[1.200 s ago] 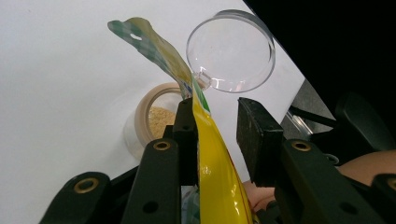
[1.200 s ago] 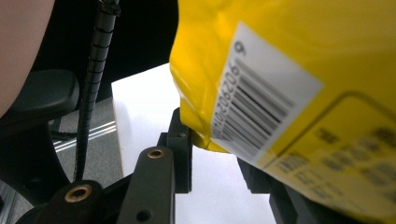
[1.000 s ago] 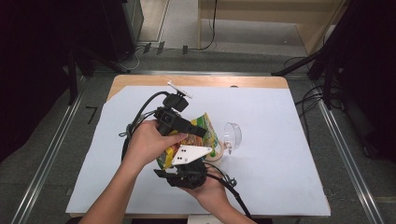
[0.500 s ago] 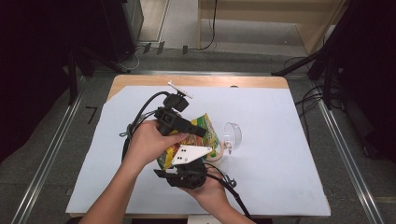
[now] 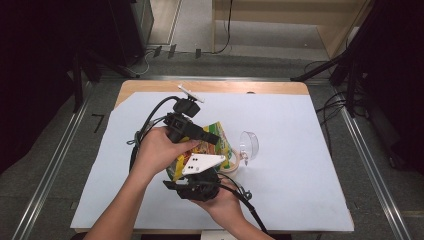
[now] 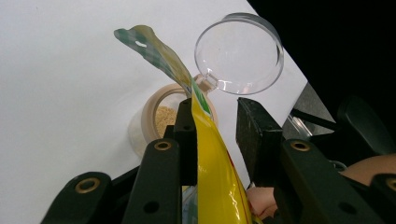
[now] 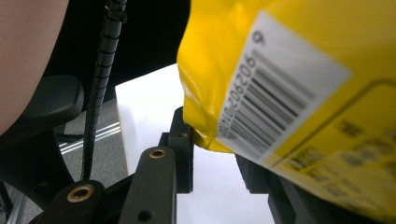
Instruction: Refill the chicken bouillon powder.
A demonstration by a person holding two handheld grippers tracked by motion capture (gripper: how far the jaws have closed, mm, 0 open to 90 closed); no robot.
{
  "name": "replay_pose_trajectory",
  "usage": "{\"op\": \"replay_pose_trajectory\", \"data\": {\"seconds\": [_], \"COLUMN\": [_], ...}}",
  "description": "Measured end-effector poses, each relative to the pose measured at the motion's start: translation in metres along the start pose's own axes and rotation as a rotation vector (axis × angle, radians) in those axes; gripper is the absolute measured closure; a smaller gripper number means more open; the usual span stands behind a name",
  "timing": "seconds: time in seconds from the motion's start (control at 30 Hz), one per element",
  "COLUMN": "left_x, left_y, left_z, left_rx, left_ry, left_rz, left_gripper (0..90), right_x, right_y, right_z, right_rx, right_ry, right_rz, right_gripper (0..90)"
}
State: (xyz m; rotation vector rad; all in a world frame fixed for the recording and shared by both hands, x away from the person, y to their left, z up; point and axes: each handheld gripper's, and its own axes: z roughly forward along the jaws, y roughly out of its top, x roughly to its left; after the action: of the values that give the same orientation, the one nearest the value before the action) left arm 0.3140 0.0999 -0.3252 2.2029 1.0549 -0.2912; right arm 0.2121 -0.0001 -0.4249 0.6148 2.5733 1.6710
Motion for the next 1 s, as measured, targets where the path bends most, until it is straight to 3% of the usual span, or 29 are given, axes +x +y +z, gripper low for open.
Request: {"op": "replay_pose_trajectory", "data": {"seconds": [0.43,1.0], "left_x": [-0.0075,-0.0059], "left_y": [-0.0009,-0.0011], "left_z": [-0.0009,-0.0010], "left_rx": [-0.002,-0.002], "left_ry": [0.028,0.020], "left_rz": [0.024,0.023], "left_gripper": [69.9,69.8], "right_x": [-0.0006,-0.0014], "right_y": [-0.0010,-0.0016], "right_z": [-0.0001,0.0004], "right_rx": [-0.011,-0.005], "right_ry": [0.011,0.001], "right_rz": [-0.002,-0.014], "right_gripper": [71.5,71.7]}}
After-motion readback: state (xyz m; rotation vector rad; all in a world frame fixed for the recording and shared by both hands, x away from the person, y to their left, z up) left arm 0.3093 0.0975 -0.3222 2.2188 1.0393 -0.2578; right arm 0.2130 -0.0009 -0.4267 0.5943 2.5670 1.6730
